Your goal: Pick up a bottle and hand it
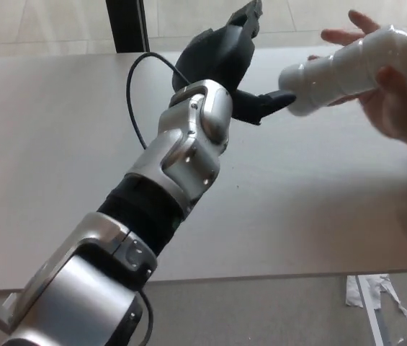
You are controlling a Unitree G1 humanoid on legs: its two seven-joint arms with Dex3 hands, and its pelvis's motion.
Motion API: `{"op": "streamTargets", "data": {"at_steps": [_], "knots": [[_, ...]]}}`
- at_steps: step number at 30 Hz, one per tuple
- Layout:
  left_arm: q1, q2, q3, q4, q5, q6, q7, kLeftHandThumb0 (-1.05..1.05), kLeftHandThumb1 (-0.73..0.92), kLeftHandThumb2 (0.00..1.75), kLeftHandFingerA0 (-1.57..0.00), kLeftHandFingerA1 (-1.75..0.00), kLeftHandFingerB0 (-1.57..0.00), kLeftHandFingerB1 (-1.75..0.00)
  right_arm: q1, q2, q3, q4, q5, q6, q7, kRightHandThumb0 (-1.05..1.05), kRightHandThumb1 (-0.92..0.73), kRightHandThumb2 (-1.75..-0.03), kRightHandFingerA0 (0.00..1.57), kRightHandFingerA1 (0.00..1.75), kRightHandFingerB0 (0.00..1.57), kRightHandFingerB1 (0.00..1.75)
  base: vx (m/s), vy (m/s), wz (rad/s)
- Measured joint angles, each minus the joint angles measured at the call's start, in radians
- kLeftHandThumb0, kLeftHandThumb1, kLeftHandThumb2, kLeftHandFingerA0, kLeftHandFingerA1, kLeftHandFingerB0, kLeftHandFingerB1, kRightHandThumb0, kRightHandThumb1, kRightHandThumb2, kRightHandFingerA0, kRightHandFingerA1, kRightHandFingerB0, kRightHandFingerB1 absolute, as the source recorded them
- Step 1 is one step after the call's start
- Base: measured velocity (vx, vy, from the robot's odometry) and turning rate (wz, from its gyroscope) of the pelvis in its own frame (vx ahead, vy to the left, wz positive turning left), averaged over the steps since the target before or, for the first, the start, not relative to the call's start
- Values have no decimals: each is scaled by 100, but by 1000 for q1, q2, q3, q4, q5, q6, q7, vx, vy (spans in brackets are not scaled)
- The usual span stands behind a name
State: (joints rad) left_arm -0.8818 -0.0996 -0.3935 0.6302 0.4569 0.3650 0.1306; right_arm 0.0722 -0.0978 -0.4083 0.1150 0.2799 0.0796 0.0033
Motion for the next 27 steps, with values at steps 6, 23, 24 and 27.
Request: {"op": "streamTargets", "data": {"at_steps": [6, 23, 24, 27], "knots": [[176, 89, 104, -191, -21, -2, -36, -68, 49, 86, -9, -56, -3, -38, 1, -3, -4, 1, 0, 0, 4, -105, -44, -66, 45, 134, 38, 117, 0, 0, 0], [794, 361, 729, -419, -136, -18, -107, -75, 65, 60, -32, -87, -5, -61, 11, -27, -54, 5, 2, 0, 9, -105, -47, -66, 49, 129, 45, 114, 0, 0, 0], [825, 371, 762, -419, -145, -19, -110, -75, 66, 60, -45, -83, -5, -60, 12, -28, -57, 5, 2, 0, 9, -105, -48, -67, 44, 130, 43, 114, 0, 0, 0], [922, 396, 876, -412, -174, -32, -118, -82, 52, 90, -63, -81, -7, -61, 15, -30, -72, 5, 3, 0, 9, -105, -51, -68, 42, 128, 44, 113, 0, 0, 0]]}}
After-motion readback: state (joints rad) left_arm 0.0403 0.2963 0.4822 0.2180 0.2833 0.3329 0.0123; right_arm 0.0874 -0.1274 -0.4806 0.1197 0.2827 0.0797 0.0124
